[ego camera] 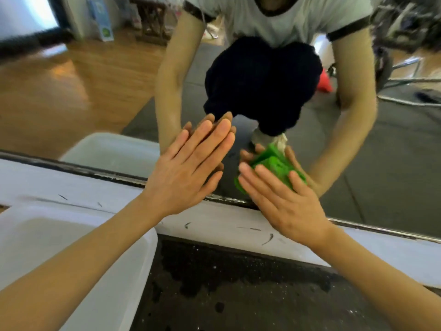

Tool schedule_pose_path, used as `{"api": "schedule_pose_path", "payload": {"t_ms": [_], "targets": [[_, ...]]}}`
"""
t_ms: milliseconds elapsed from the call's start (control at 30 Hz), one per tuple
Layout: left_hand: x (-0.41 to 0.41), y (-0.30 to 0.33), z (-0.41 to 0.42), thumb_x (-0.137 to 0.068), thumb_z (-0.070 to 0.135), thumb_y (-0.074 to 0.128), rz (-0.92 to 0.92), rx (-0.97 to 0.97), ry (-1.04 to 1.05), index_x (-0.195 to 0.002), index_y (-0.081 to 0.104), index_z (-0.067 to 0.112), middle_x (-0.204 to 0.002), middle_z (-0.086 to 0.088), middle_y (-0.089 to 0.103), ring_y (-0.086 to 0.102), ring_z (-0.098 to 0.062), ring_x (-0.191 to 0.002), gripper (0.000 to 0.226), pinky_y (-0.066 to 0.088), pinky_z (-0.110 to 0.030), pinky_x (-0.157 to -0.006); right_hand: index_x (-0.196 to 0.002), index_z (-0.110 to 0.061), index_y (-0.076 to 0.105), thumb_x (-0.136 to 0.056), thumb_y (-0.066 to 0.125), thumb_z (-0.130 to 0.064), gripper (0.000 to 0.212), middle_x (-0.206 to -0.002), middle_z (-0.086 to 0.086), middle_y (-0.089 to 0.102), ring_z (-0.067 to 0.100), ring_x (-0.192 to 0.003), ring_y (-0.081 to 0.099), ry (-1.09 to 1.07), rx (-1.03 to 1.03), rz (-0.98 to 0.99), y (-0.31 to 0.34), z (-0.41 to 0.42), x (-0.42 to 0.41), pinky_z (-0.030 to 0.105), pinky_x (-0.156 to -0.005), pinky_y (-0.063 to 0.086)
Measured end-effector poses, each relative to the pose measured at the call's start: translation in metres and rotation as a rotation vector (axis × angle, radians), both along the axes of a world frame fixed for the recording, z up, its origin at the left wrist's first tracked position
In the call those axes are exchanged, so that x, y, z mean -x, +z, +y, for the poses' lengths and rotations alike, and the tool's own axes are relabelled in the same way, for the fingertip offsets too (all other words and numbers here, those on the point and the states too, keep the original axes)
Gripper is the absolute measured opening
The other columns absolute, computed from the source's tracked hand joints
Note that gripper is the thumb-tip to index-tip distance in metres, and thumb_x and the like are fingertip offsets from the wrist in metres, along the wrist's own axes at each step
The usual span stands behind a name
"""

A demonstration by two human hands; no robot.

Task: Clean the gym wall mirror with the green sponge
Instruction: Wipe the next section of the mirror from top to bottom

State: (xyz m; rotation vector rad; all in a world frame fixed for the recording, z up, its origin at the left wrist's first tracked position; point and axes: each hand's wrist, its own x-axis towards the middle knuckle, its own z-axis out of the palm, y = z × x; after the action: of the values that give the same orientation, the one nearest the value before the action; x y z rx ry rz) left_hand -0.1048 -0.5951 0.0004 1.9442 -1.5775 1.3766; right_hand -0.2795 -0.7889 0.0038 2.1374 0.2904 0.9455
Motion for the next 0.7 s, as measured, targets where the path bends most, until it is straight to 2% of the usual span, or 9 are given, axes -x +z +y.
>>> {"api": "schedule_pose_path", "payload": {"t_ms": [100, 167, 233, 300, 367, 433, 500, 600, 700], "targets": [[-0.004, 0.003, 0.012, -0.103, 0.028, 0.04, 0.016, -0.042, -0.03, -0.161, -0.005, 0.011, -0.168, 0.0, -0.019, -0.011, -0.018, -0.156, 0.076, -0.002, -0.037, -0.127, -0.16, -0.004, 0.003, -0.107, 0.014, -0.008, 0.055, -0.168, 0.009, -0.01, 0.021, -0.155, -0.01, -0.041, 0.118, 0.211, -0.034, -0.011, 0.017, 0.038, -0.125, -0.007], [-0.011, 0.005, 0.027, -0.103, 0.027, 0.04, 0.071, 0.013, -0.016, -0.162, -0.003, 0.012, -0.168, 0.001, -0.017, -0.01, -0.017, -0.156, 0.074, -0.002, -0.037, -0.127, -0.159, -0.002, 0.002, -0.108, 0.013, -0.007, 0.053, -0.168, 0.009, -0.012, 0.021, -0.155, -0.011, -0.037, 0.124, 0.189, -0.011, -0.007, 0.013, 0.038, -0.125, -0.007], [-0.02, 0.002, 0.043, -0.102, 0.026, 0.04, 0.144, 0.084, 0.006, -0.162, -0.003, 0.014, -0.168, 0.003, -0.017, -0.01, -0.017, -0.156, 0.075, -0.004, -0.036, -0.127, -0.159, -0.003, 0.014, -0.109, 0.019, -0.009, 0.051, -0.169, 0.009, -0.004, 0.02, -0.155, -0.007, 0.033, -0.044, 0.051, 0.027, 0.003, -0.003, 0.038, -0.125, -0.007], [-0.027, -0.003, 0.054, -0.102, 0.025, 0.041, 0.208, 0.101, 0.029, -0.162, -0.004, 0.014, -0.168, 0.004, -0.018, -0.011, -0.017, -0.156, 0.075, -0.004, -0.037, -0.127, -0.156, -0.005, 0.028, -0.109, 0.033, -0.011, 0.047, -0.166, 0.012, 0.017, 0.017, -0.155, -0.002, 0.116, -0.315, -0.125, 0.061, 0.02, -0.024, 0.042, -0.125, -0.006], [-0.029, -0.008, 0.057, -0.102, 0.024, 0.042, 0.23, 0.092, 0.028, -0.162, -0.004, 0.014, -0.168, 0.003, -0.018, -0.011, -0.018, -0.156, 0.076, -0.003, -0.038, -0.127, -0.154, -0.006, 0.031, -0.106, 0.048, -0.011, 0.051, -0.161, 0.015, 0.029, 0.016, -0.154, -0.002, 0.118, -0.412, -0.257, 0.071, 0.038, -0.04, 0.046, -0.123, -0.005], [-0.03, -0.01, 0.055, -0.103, 0.025, 0.041, 0.236, 0.084, 0.019, -0.161, -0.005, 0.014, -0.168, 0.003, -0.019, -0.011, -0.018, -0.156, 0.075, -0.002, -0.038, -0.127, -0.158, -0.008, 0.022, -0.103, 0.051, -0.013, 0.062, -0.167, 0.014, 0.014, 0.019, -0.155, -0.005, 0.067, -0.269, -0.189, 0.047, 0.042, -0.043, 0.044, -0.124, -0.007], [-0.03, -0.011, 0.054, -0.105, 0.028, 0.037, 0.24, 0.083, 0.011, -0.161, -0.006, 0.015, -0.168, 0.004, -0.02, -0.012, -0.017, -0.156, 0.072, -0.003, -0.037, -0.127, -0.161, -0.007, 0.011, -0.105, 0.036, -0.012, 0.061, -0.169, 0.009, -0.003, 0.022, -0.155, -0.008, 0.022, 0.022, 0.017, -0.002, 0.032, -0.031, 0.04, -0.125, -0.005], [-0.032, -0.011, 0.055, -0.105, 0.029, 0.036, 0.232, 0.08, 0.012, -0.161, -0.007, 0.016, -0.167, 0.005, -0.021, -0.013, -0.016, -0.156, 0.072, -0.005, -0.035, -0.126, -0.16, -0.005, 0.004, -0.108, 0.013, -0.007, 0.053, -0.169, 0.008, -0.009, 0.021, -0.156, -0.008, 0.002, 0.065, 0.273, -0.024, 0.023, -0.018, 0.035, -0.125, -0.005], [-0.033, -0.013, 0.051, -0.107, 0.032, 0.031, 0.215, 0.106, 0.008, -0.161, -0.007, 0.015, -0.168, 0.003, -0.02, -0.013, -0.017, -0.156, 0.068, -0.005, -0.035, -0.126, -0.16, -0.004, 0.006, -0.107, 0.02, -0.004, 0.054, -0.169, 0.01, -0.008, 0.022, -0.155, -0.009, 0.027, 0.092, 0.083, 0.025, 0.031, -0.029, 0.04, -0.125, -0.009]]}}
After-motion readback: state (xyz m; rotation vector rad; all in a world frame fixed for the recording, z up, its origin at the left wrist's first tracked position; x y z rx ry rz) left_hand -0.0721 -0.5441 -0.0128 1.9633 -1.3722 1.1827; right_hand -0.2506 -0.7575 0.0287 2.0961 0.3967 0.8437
